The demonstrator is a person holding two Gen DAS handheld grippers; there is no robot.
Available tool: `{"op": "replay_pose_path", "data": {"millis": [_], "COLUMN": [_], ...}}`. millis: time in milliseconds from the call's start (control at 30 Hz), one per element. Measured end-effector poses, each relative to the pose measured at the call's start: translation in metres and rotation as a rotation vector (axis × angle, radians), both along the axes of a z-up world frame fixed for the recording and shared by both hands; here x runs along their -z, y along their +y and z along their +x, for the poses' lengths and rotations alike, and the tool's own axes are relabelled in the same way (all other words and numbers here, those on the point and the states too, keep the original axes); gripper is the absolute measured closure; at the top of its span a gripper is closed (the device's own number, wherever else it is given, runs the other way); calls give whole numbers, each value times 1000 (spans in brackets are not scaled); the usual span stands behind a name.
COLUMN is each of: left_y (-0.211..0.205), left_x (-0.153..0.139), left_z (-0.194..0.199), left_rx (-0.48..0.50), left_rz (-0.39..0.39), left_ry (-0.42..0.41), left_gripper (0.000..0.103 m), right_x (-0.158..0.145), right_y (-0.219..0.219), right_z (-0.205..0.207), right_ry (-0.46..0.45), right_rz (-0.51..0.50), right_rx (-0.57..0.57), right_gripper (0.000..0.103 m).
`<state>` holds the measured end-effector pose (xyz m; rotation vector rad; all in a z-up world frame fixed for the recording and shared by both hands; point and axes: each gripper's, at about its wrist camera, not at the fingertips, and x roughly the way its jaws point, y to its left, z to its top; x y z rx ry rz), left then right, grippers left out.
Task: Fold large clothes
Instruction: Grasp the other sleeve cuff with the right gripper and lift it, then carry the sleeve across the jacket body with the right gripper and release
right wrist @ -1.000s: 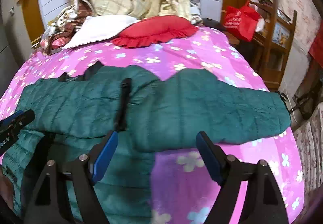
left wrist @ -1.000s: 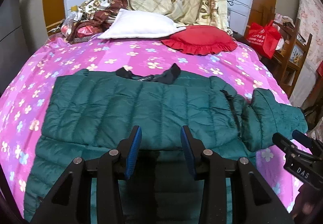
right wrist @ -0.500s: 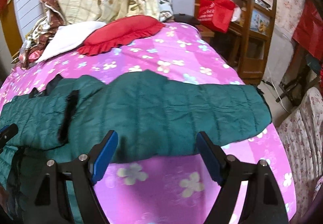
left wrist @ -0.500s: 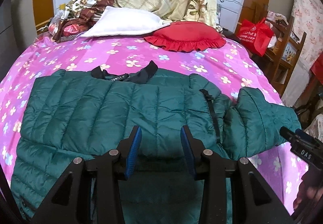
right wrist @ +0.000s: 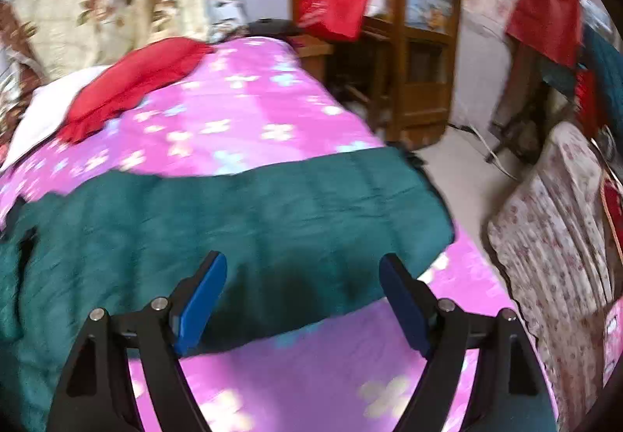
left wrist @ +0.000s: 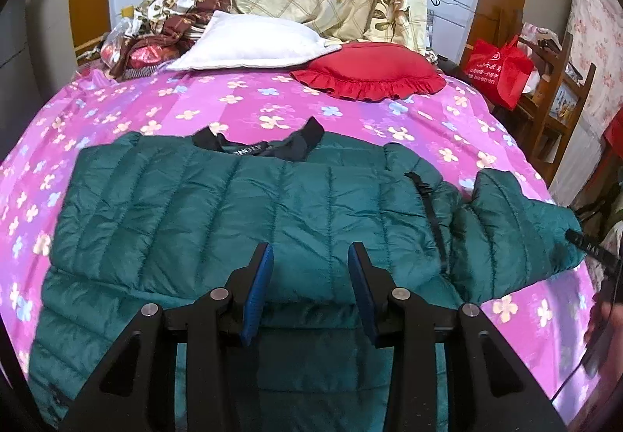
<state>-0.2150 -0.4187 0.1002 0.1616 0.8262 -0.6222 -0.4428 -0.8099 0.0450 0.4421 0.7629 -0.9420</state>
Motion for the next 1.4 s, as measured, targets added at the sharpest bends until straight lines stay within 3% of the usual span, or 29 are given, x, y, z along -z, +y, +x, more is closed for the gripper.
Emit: {"op": "replay_pose_path", "data": {"millis": [167, 300, 433, 533, 633, 700, 733, 867, 1067, 1233, 1400], "left_y": [20, 31, 44, 50, 56, 59, 60, 65, 75, 85, 97], "left_x": [-6, -4, 1, 5, 7, 7, 7, 5, 6, 6, 11], "left_z": [11, 26, 37, 41, 42, 41, 41, 42, 48, 55, 70], "left_rx": [-27, -63, -95, -106, -117, -120, -122, -131, -151, -181, -214], "left_rz": [-11, -4, 7, 21, 30, 34, 38, 64, 93, 107, 136], "left_ry": [-28, -20, -12, -9, -10, -15, -20, -39, -42, -42, -24], "left_gripper": [85, 85, 85, 85, 85, 85, 85, 85, 85, 85, 85], "right_x": [7, 21, 37, 41, 44, 43, 41, 17, -42, -75, -85], "right_y": [-38, -66, -83, -84, -80, -76, -74, -56, -6, 33, 75], "right_z": [-17, -28, -33, -31, -24, -22, -21, -23, -12, 27, 74], "right_ry": [5, 9, -8, -4, 10, -1, -23, -81, -198, -248, -278], "right_rz": [-21, 24, 100, 98, 96, 103, 121, 99, 39, 53, 118], "right_rx": [116, 194, 219, 209, 170, 136, 110, 68, -79, -231, -370], "right_gripper": [19, 19, 19, 23, 45, 73, 77, 81, 81, 81, 82]}}
